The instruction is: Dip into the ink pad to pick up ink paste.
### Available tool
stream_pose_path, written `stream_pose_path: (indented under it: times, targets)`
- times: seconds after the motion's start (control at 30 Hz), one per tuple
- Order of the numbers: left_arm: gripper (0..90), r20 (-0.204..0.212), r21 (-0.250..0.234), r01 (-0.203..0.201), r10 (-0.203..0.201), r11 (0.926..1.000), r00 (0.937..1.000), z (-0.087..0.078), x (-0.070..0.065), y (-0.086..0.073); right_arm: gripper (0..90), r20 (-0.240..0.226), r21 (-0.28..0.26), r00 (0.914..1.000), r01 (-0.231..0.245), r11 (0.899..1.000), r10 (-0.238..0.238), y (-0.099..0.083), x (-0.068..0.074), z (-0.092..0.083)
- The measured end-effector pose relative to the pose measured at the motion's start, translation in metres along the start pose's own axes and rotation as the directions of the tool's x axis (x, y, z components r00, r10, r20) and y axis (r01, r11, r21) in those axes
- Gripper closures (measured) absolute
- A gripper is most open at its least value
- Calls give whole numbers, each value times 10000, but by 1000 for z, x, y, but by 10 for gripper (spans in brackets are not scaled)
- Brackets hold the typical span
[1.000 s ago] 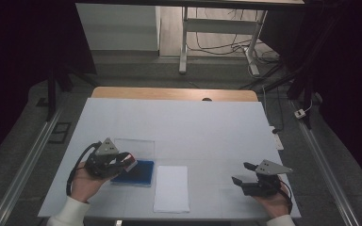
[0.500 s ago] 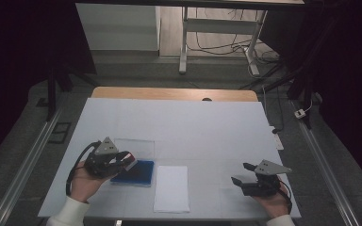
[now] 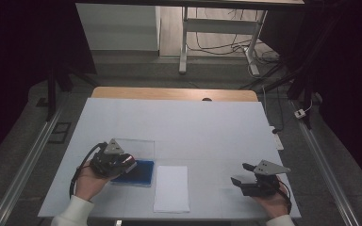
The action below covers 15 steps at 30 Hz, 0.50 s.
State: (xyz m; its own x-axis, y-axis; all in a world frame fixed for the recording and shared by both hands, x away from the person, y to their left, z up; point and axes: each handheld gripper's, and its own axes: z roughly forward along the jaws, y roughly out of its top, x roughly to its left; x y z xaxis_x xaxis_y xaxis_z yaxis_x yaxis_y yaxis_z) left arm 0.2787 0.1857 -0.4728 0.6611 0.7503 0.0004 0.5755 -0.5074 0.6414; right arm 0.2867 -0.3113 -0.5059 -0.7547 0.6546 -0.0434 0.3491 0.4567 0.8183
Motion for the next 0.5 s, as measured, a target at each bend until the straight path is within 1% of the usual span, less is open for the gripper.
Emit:
stream_pose_path:
  times: [0.03, 0.13, 0.37, 0.43, 0.5]
  targets:
    - [706, -20, 152, -30, 31, 9999, 10000, 2, 0, 0, 255, -50, -26, 10000, -26, 10000, 26, -1, 0, 1]
    - [706, -66, 327, -65, 68, 9994, 10000, 6, 0, -1, 255, 43, 111, 10000, 45, 9999, -46, 0, 1, 0]
    - [706, -32, 394, -27, 28, 9992, 10000, 8, 0, -4, 256, 10, 146, 10000, 35, 9999, -36, -1, 0, 0]
    - [706, -24, 481, -32, 33, 9988, 10000, 9, 0, -5, 256, -37, 66, 10000, 2, 10000, -2, -1, 0, 1]
    - [706, -27, 525, -61, 63, 9986, 10000, 11, 0, -6, 256, -40, 131, 10000, 40, 9999, -40, -1, 0, 0]
